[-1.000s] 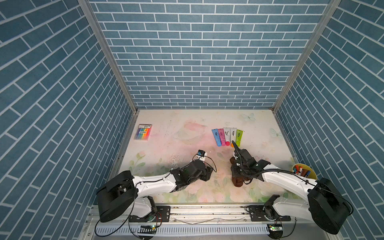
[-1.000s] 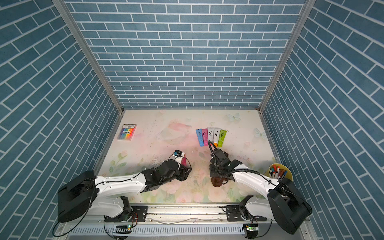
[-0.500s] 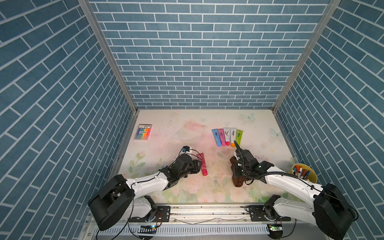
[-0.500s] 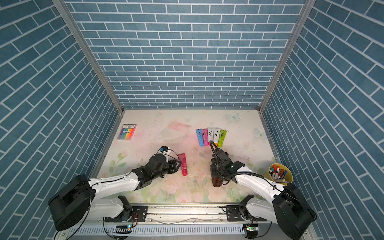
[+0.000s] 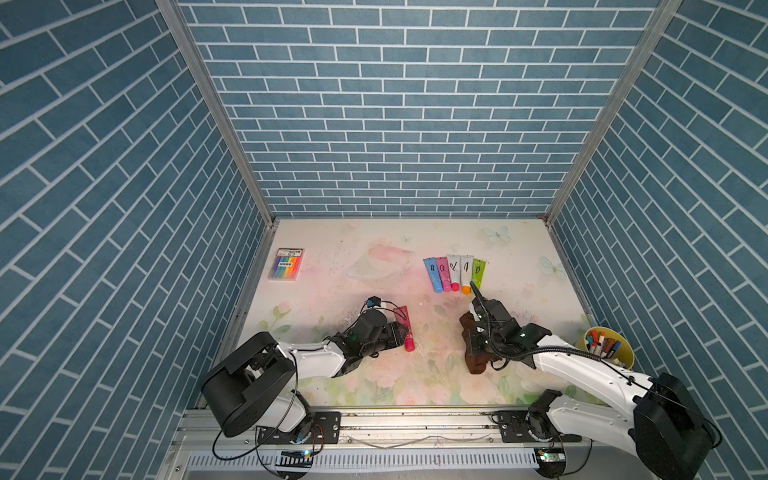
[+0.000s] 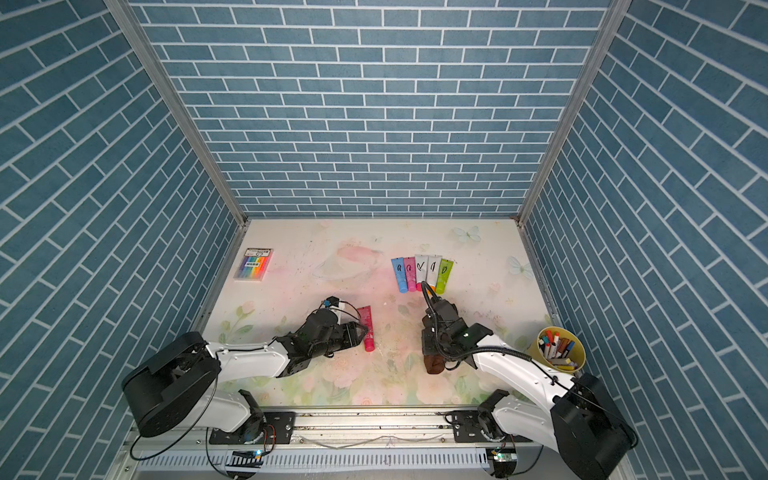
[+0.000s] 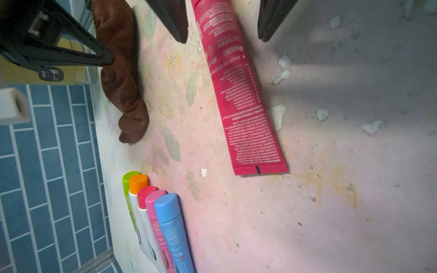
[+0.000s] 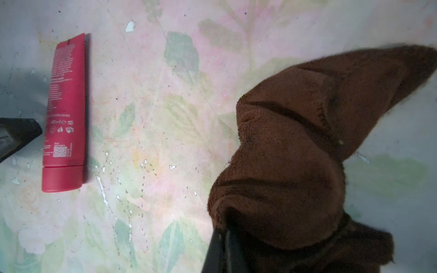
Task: Wipe the surface of the toothpaste tube
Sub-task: Adjust the toothpaste at the center of the board.
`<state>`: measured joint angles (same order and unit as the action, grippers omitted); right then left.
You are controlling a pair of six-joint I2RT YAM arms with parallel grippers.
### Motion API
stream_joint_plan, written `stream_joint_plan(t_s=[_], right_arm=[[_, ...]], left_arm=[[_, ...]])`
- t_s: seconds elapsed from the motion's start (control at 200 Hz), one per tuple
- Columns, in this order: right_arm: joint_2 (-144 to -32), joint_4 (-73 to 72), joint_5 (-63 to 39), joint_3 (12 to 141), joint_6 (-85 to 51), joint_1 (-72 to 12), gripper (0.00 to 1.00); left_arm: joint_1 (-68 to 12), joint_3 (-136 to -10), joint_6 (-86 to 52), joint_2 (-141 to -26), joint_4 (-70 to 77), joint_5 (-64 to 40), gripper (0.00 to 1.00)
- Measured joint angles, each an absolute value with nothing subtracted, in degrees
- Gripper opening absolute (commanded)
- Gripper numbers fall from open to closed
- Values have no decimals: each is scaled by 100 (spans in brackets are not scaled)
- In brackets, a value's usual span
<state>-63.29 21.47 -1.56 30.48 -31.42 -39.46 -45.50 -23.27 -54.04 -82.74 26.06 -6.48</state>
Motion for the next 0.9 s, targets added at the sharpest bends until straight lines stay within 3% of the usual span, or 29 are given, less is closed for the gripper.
stream_joint_plan(t_s=[0.465, 0.675, 0.9], right_arm=[[-6104, 2209, -150, 3013, -3140, -3946, 0], [-6095, 2211, -150, 3013, -3116, -3946, 0], [-6095, 2211, -150, 3013, -3111, -3946, 0]], left_arm=[[-4536, -2794, -5216, -9115, 2821, -585, 31], [-4539, -2936, -5039, -9233, 2808, -537, 15], [-4595, -3498, -4554, -9273, 1962, -189, 6]])
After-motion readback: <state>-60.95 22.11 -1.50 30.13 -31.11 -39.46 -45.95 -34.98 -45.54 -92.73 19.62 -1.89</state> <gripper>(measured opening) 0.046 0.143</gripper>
